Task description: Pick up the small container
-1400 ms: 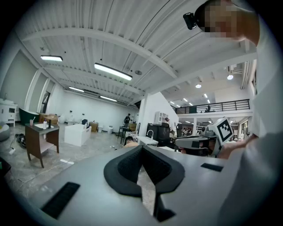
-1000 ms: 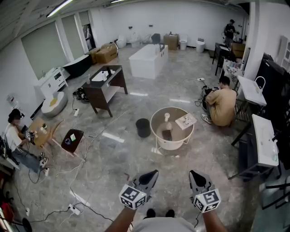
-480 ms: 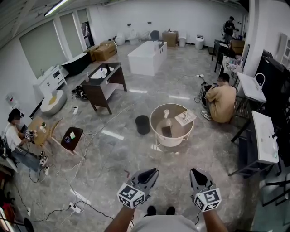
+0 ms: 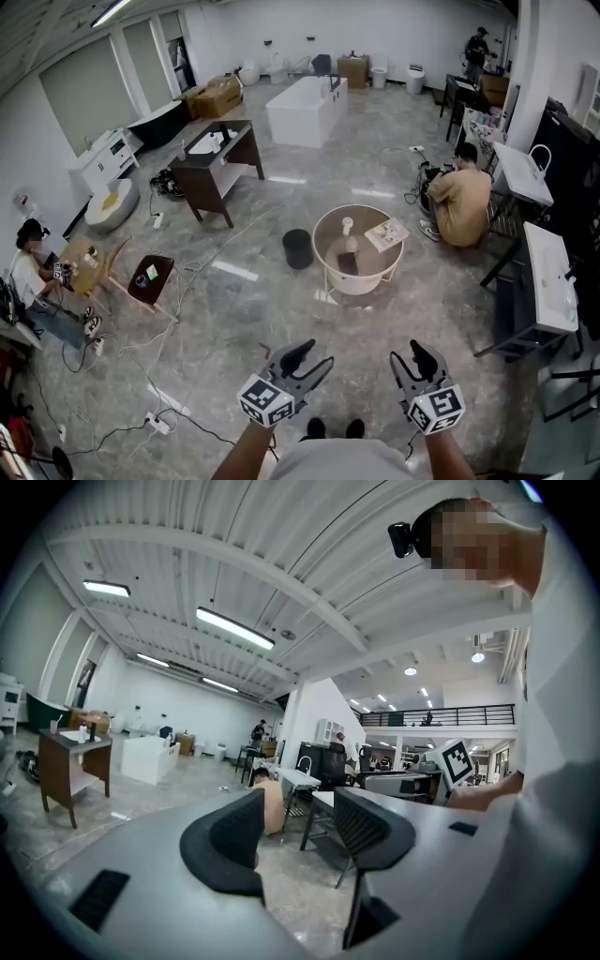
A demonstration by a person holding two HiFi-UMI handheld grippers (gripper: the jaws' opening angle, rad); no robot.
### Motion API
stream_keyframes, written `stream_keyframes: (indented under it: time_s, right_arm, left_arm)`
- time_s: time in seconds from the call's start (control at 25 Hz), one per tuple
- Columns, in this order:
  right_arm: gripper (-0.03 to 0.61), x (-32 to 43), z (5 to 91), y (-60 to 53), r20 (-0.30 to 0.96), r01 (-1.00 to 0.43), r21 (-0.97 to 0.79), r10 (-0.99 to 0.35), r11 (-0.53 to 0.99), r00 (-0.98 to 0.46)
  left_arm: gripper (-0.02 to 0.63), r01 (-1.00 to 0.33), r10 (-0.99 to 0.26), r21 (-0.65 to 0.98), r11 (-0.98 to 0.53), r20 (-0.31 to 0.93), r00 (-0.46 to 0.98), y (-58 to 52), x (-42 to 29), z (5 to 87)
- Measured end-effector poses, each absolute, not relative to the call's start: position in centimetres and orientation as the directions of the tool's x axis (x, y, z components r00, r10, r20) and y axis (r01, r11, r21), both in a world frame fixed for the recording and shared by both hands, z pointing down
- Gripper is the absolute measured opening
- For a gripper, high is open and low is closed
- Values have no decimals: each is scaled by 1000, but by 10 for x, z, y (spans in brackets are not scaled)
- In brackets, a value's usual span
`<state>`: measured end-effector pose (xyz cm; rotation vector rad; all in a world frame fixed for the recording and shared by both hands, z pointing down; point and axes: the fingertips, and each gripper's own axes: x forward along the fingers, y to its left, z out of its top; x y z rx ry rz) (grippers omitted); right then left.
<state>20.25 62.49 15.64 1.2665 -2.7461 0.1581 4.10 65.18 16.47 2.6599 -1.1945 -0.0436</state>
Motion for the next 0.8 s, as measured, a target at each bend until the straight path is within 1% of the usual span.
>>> stream_keyframes:
  time_s: [0.12, 0.24, 0.32, 0.36, 0.48, 0.8]
  right_arm:
    - [279, 201, 156, 628, 142, -757, -53, -746, 651, -651]
    - [361, 198, 157, 630, 139, -755, -56, -744, 653, -653]
    - [397, 195, 158, 630, 140, -759, -52, -748, 649, -649]
    - [405, 194, 159, 630, 140, -761, -53, -750, 647, -647]
    - [408, 189, 160, 630, 146, -765, -62, -752, 642, -643]
    - [402, 175, 168, 628, 176, -774, -67, -757, 629, -630]
  left_arm:
    - [272, -737, -742, 221, -639, 74, 666, 655, 35, 169]
    - [350, -726, -732, 241, -644, 80, 676, 657, 30, 173]
    - [380, -719, -726, 250, -648, 81, 683, 658, 26, 175]
    - [407, -720, -726, 248, -649, 81, 683, 658, 23, 176]
    - [442, -728, -733, 233, -644, 84, 675, 657, 14, 177]
    - [453, -740, -742, 234, -631, 98, 664, 653, -11, 186]
